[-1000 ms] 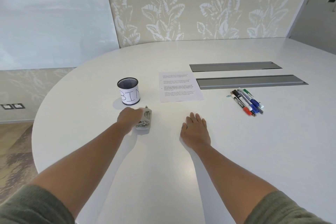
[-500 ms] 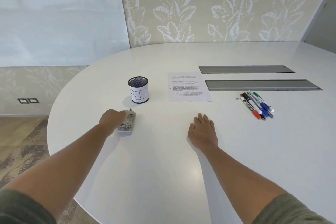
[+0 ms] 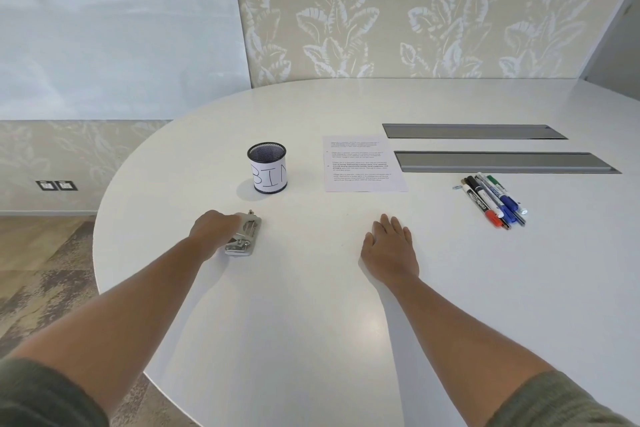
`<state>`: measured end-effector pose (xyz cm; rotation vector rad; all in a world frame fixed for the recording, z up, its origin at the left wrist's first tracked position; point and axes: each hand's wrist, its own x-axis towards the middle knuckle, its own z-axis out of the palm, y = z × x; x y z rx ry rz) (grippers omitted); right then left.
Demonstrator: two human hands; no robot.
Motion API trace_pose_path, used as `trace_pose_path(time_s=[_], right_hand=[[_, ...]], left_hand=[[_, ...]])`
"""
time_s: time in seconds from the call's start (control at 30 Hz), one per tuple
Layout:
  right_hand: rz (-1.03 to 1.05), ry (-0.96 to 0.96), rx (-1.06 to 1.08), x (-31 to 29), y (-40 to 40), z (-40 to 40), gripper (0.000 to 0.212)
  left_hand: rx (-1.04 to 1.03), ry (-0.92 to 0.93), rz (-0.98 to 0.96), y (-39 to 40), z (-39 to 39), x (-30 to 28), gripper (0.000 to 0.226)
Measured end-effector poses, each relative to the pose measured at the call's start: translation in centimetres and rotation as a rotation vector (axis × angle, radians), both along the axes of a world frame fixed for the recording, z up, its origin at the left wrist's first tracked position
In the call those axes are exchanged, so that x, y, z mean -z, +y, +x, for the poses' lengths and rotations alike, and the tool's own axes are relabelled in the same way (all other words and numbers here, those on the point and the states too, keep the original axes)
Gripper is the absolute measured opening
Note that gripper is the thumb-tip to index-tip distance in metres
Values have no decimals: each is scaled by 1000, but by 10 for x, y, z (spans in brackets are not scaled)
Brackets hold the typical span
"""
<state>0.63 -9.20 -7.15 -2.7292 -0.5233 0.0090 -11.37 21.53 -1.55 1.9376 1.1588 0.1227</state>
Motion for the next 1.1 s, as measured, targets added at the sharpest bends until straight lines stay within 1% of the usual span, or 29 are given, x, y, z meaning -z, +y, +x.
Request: trace_pose_path(time_s=[0.27,0.33,0.4,0.5,0.53,0.6,0.63,0.77,0.87,0.97,1.1], right_hand=[[14,-10,0,0,0,0,50],[21,-12,2,1,0,0,50],[24,-13,5,1,1,0,49],[25,-20,8,2,2,0,49],[25,-21,9,2,2,0,49],[18,-22,11,2,3,0,49],[10,-21,12,2,3,0,48],[-23,-20,25,1,10,-1,46],[-22,2,43,1,16,-2,46],[-7,14,39,1,21,0,46],[13,16,17,2,24,3,44]], left_hand=[[20,9,55,-2,-1,0,21],[47,33,136,-5,0,-4,22],[54,19,271,-9,5,-7,22],[28,-82,411,-23,15,-15,32],[55,-123,425,-28,19,-16,29],[142,-193,404,-41,26,-17,12],[189,-208,380,-48,28,-17,7],[387,-202,271,-71,40,-10,9],[516,-205,237,-88,49,-5,10],[652,-208,219,-103,56,2,6],[746,-172,193,-116,63,11,11]])
